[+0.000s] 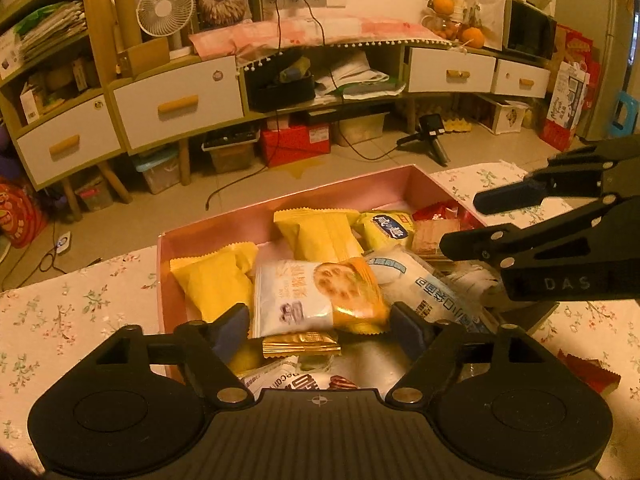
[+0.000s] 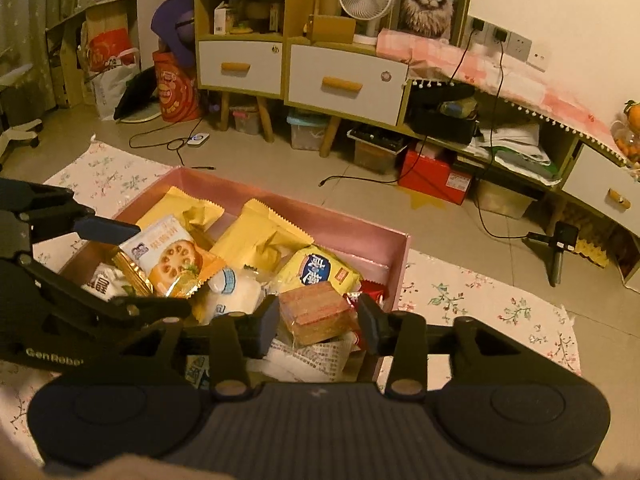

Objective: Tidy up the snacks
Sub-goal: 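Carry both packets over the pink box and open both grippers inside, then withdraw both tools from the box toward the pink wafer and white packet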

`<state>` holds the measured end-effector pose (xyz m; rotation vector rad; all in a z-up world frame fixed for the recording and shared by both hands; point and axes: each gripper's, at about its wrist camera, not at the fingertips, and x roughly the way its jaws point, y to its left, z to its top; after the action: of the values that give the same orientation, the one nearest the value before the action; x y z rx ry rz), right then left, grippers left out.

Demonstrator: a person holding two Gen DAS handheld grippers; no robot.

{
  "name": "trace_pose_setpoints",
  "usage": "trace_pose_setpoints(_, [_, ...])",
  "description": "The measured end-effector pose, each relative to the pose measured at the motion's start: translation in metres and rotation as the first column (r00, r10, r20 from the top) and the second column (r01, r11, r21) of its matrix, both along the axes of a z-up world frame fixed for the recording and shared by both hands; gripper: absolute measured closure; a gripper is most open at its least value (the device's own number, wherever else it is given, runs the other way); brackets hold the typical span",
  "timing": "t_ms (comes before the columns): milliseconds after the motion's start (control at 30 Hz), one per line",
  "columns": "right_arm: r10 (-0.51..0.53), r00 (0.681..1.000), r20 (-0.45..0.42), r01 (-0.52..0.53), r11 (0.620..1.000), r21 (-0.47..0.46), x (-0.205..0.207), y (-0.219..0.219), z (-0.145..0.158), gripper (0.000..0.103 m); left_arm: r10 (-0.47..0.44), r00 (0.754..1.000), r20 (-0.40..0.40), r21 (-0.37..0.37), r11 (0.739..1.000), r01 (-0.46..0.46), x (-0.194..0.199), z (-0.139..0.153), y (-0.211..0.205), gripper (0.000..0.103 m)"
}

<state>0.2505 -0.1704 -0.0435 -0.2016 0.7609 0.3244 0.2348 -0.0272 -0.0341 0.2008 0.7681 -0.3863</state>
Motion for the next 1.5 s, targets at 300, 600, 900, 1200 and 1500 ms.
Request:
trace_pose_setpoints(300, [0.029,0.998,0.052,-0.027,0.998,-0.048,-0.018,0.003,0.023,0.037,0.009,1.0,0.021,-0.004,1.0,-0.009,-0.016,0.02,0.005,0.011])
trace_pose_setpoints(600, [0.03,0.994,0.104,-0.023,0.998,-0.062,-0.048,0.006,0.044,0.019,0.027,0.999,0.028,-0.009,1.0,-0.027,-0.045,0.037,0.015,0.008])
trace_pose_setpoints(900, [0.022,0.992,0.128,-0.013,0.998,-0.069,-0.085,0.011,0.051,0.011,0.044,0.999,0.021,-0.036,0.998,-0.044,-0.088,0.042,0.026,0.006])
trace_pose_setpoints(1200, [0.06,0.988,0.144,-0.041,0.991,-0.13,-0.126,0.027,0.042,0.005,0.043,0.999,0.022,-0.014,0.999,-0.043,-0.126,0.041,0.035,0.005])
trace_pose_setpoints(1500, [0.075,0.988,0.132,-0.053,0.985,-0.161,-0.157,0.04,0.027,0.001,0.045,0.999,0.011,0.004,0.999,-0.045,-0.157,0.034,0.047,0.004])
